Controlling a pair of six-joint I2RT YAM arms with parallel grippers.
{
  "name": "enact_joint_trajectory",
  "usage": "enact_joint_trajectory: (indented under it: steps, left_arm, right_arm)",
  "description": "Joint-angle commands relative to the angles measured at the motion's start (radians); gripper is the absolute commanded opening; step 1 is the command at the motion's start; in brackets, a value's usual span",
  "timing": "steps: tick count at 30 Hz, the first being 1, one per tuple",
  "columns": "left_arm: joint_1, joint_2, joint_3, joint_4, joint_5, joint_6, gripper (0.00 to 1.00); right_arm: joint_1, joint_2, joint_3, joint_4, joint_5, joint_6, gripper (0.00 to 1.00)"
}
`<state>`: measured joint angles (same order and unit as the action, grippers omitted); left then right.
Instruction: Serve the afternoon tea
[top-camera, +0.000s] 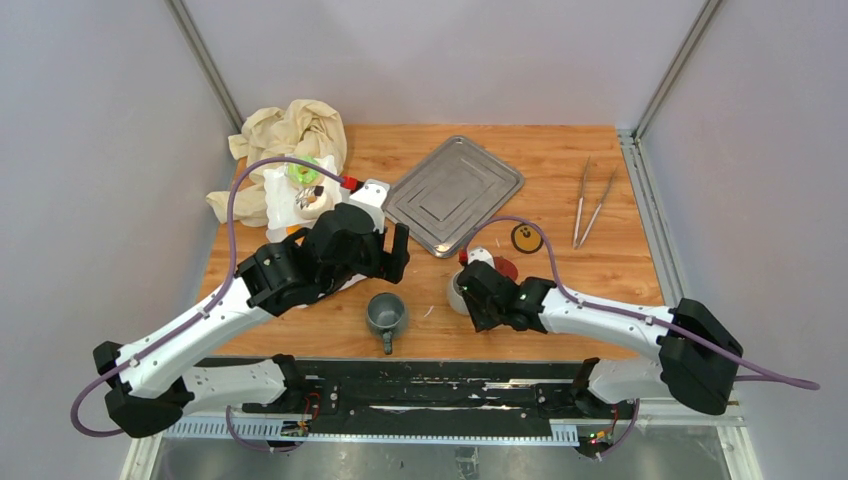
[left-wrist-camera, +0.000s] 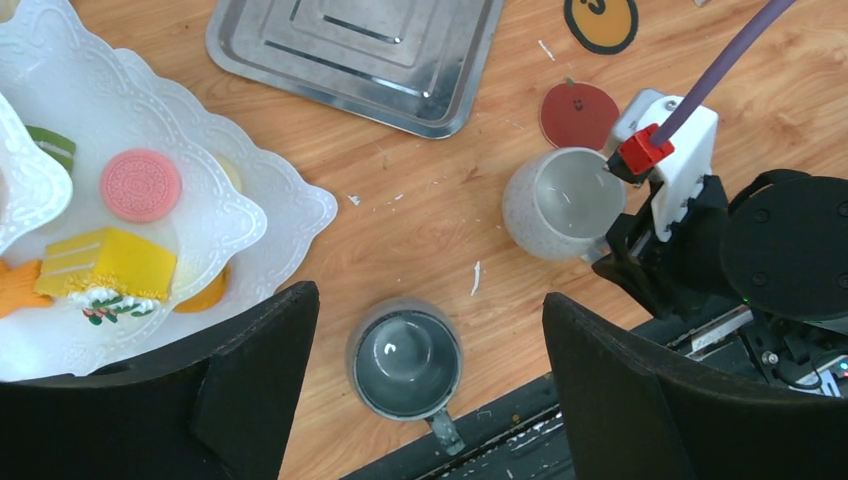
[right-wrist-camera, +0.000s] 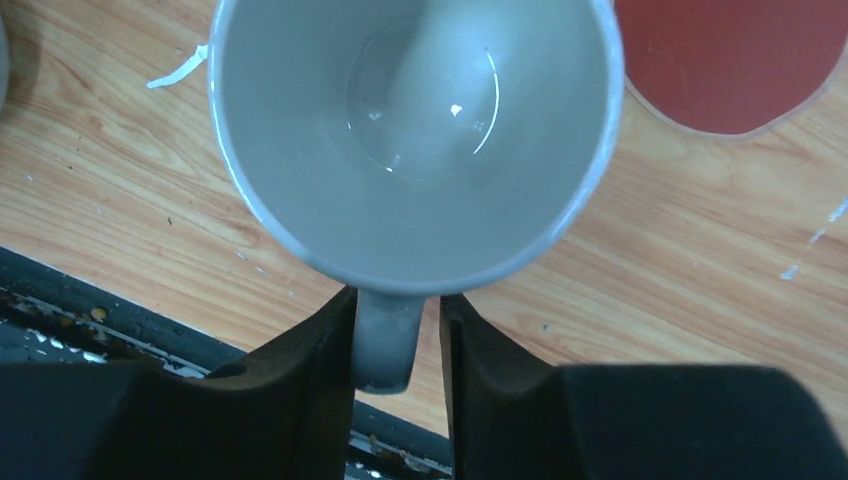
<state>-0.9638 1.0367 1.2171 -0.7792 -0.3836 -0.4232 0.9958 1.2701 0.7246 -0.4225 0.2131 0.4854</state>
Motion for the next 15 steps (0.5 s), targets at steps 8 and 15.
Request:
enact_joint_trajectory:
  steps: [8, 15]
  left_arm:
    - [-0.006, -0.01, 0.003, 0.02, -0.001, -0.01, 0.86]
    - [-0.005, 0.022, 0.014, 0.02, 0.049, 0.014, 0.88]
  right_arm:
    - [0.021, -0.042, 0.074, -0.064, 0.193, -0.039, 0.01]
    - [-0.188, -0.175, 0.129, -0.084, 0.3, -0.198, 0.01]
